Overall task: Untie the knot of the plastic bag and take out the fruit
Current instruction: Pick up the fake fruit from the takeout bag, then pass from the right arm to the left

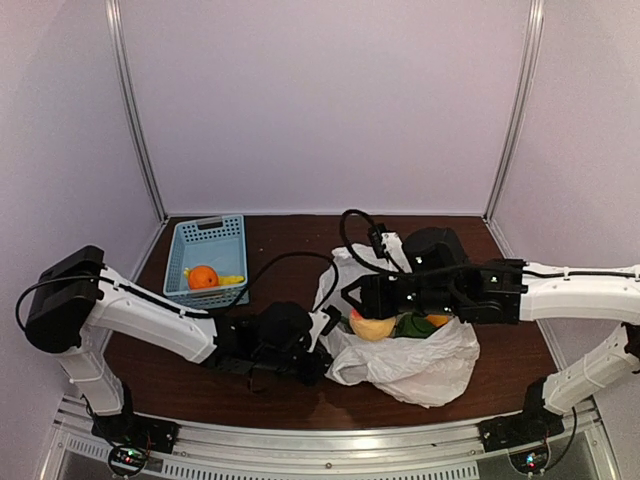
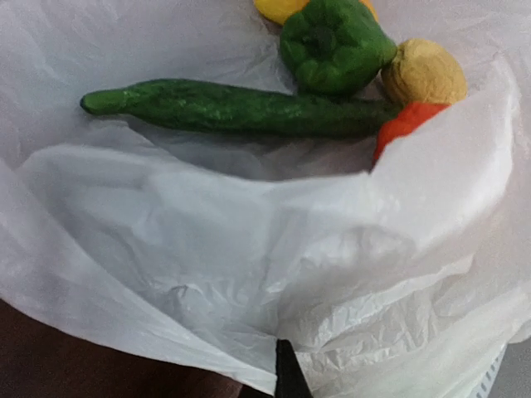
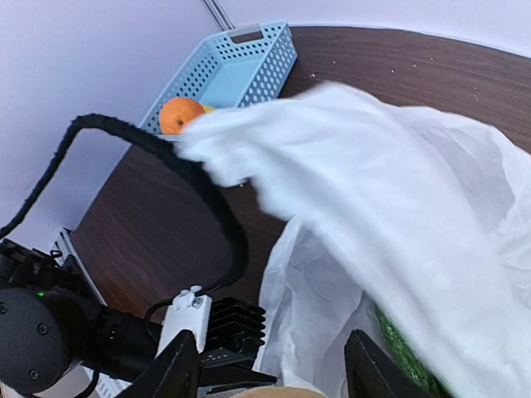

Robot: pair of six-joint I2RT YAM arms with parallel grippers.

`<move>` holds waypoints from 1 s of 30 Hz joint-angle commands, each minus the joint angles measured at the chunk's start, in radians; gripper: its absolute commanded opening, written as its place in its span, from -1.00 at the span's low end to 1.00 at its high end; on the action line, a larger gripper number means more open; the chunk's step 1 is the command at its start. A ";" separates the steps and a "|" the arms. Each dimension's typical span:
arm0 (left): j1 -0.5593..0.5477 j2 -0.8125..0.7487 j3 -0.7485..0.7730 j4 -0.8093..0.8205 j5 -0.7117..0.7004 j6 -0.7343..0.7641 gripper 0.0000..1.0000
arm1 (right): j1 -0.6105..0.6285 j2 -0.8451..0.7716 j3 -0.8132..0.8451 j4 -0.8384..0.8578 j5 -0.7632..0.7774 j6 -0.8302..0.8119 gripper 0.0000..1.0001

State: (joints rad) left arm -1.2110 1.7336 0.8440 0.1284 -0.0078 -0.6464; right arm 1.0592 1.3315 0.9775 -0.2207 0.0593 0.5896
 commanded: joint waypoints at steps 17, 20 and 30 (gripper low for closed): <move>0.073 -0.576 -0.186 0.043 -0.065 0.065 0.95 | 0.004 -0.017 0.100 0.371 -0.111 -0.011 0.10; 0.105 -0.656 -0.191 0.089 0.071 0.075 0.95 | 0.004 0.012 0.138 0.396 -0.133 -0.012 0.10; 0.160 -0.620 -0.113 0.330 0.282 0.010 0.95 | 0.017 0.055 0.201 0.426 -0.184 -0.023 0.11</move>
State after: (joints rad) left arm -1.0687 1.0695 0.6884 0.3206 0.1814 -0.6163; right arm 1.0630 1.3792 1.1450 0.1730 -0.0933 0.5785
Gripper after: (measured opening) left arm 0.974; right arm 0.569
